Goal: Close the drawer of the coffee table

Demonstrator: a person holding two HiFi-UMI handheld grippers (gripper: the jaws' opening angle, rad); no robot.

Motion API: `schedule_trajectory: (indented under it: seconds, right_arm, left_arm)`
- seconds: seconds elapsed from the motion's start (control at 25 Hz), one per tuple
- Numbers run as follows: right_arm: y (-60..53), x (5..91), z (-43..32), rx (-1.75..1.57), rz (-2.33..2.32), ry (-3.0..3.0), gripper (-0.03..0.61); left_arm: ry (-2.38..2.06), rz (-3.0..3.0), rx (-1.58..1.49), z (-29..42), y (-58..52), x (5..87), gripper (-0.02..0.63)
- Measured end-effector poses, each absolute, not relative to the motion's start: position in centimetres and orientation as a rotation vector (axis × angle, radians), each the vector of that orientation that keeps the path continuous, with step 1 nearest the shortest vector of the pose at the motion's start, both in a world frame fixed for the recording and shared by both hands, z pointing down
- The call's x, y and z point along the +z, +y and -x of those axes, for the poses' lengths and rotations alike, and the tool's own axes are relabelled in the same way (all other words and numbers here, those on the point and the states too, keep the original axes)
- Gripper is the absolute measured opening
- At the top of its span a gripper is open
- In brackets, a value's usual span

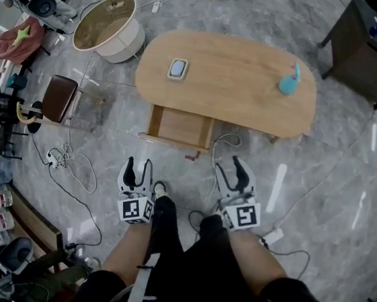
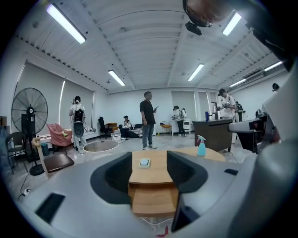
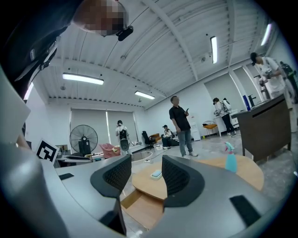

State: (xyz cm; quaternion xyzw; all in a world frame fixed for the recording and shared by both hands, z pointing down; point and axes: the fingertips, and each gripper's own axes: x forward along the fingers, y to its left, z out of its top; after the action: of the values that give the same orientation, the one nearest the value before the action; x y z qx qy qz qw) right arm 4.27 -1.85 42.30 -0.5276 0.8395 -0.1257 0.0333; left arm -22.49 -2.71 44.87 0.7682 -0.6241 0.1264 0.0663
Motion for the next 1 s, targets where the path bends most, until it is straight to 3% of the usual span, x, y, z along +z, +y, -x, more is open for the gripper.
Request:
schedule_trajectory:
  seconds: [0.52,1.0]
  right_arm:
    - [-3.5,43.2,0.4,-0.371,1.681,2.591,0.201]
    - [-6.0,54.0,7.2,-0.534,1.948,2.496,0.201]
  left_arm:
    - [-1.666,-2.429,0.294,22.6,-7.3,47.8,0.227]
    - [-1.431,-2.507,0.420,28.2,-10.8,57.0,0.227]
